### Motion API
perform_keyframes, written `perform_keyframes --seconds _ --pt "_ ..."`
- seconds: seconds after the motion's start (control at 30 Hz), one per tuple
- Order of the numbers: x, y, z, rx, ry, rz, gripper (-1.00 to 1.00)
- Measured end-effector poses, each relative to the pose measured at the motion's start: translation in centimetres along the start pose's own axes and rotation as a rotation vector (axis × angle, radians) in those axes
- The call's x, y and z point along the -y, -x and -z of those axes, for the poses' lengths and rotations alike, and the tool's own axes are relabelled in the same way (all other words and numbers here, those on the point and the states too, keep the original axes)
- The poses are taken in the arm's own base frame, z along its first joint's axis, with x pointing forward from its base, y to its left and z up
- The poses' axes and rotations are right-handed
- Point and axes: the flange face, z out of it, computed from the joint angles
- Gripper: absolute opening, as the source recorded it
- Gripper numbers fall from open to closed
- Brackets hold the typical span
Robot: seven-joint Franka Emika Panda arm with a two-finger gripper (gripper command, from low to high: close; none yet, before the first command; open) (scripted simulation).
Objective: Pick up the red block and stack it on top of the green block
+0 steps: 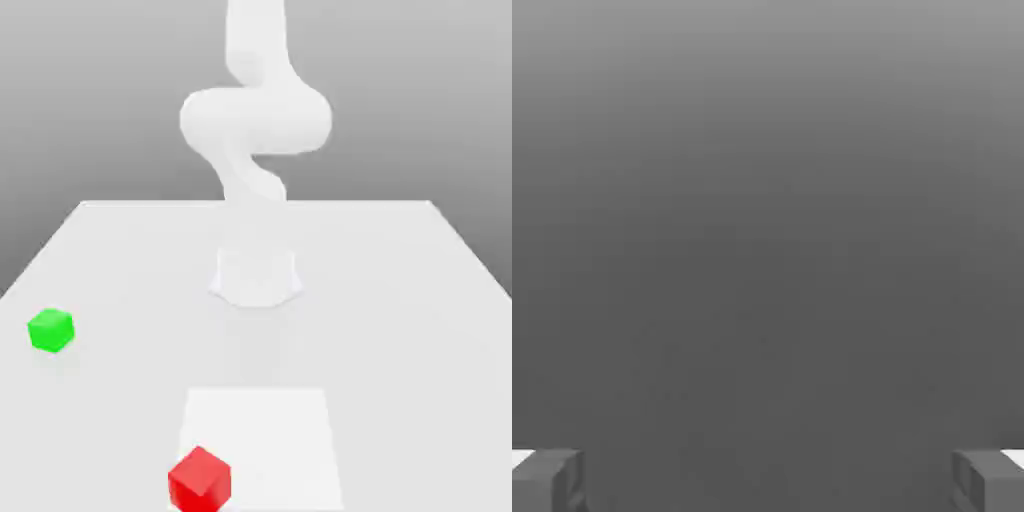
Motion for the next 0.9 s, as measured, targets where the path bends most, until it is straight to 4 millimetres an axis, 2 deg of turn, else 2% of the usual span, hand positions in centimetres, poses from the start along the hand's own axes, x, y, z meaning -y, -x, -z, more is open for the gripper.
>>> perform_keyframes --seconds 0.1,0.23,0.37,0.5,0.7,0.9 --pt "-0.5 0.0 -6.1 0.034 0.088 -0.061 0.00" --pt "-2.2 0.4 -13.8 0.080 0.196 -0.140 0.00" --pt "-4.9 1.4 -21.0 0.127 0.300 -0.220 0.00" --pt "-8.4 3.1 -27.6 0.177 0.400 -0.303 0.00" --pt "-14.9 6.8 -36.2 0.256 0.545 -0.438 0.00" --pt "-20.9 12.0 -43.0 0.329 0.653 -0.544 0.00"
